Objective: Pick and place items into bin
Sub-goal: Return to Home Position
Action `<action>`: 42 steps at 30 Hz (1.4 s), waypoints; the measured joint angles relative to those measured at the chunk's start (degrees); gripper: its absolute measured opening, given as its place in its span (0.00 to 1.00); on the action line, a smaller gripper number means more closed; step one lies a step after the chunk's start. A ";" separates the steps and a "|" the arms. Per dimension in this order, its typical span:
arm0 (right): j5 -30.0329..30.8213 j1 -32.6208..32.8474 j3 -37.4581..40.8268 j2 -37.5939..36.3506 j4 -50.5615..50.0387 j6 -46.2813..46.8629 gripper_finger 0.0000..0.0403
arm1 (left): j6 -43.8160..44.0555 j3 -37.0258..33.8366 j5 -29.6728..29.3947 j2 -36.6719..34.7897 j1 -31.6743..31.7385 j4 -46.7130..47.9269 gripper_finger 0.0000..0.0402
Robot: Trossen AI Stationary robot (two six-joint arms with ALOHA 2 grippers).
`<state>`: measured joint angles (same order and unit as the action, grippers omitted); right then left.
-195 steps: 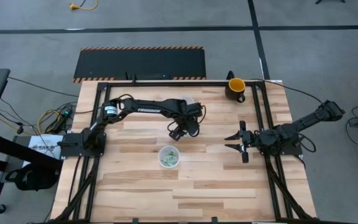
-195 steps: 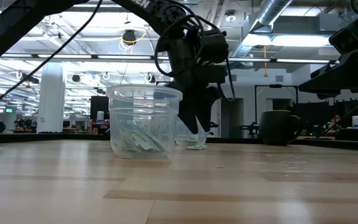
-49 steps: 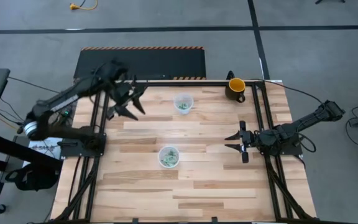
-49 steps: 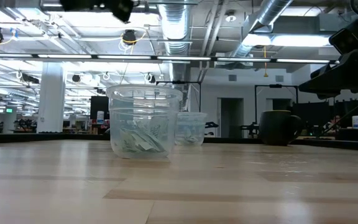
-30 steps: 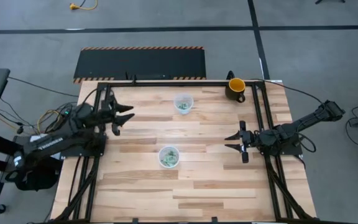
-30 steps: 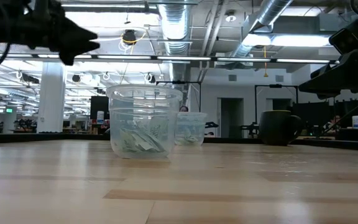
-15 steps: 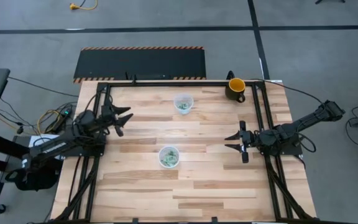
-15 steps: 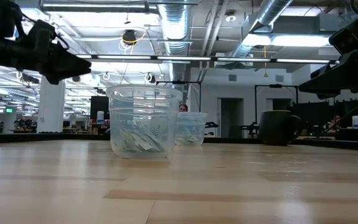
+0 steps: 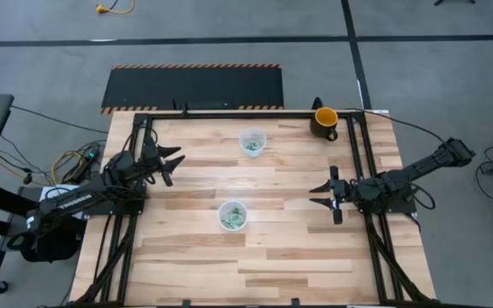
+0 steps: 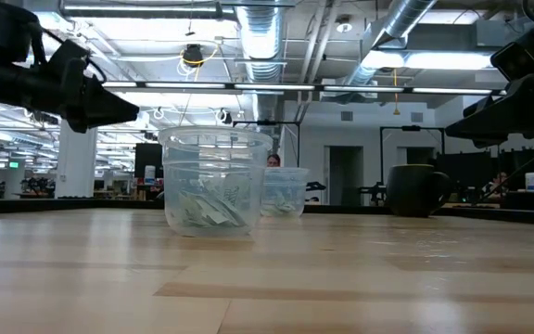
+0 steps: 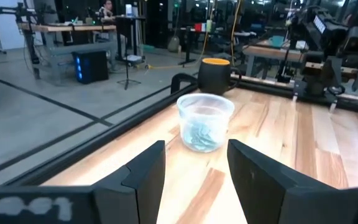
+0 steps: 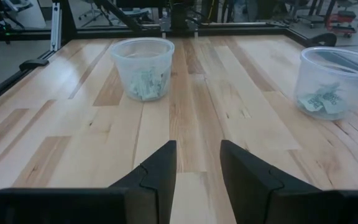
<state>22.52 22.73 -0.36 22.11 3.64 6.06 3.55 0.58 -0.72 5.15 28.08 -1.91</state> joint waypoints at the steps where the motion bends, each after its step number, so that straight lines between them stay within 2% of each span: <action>1: 0.00 -0.01 0.00 0.00 0.00 -0.01 0.29 | 0.00 0.00 0.01 0.32 0.00 0.00 0.41; 42: 0.00 0.01 0.00 0.00 0.00 -0.01 0.29 | 0.09 -0.20 0.14 0.87 0.00 0.04 0.41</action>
<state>22.52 22.74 -0.36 22.11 3.64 6.05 3.64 0.38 -0.58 6.02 28.08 -1.87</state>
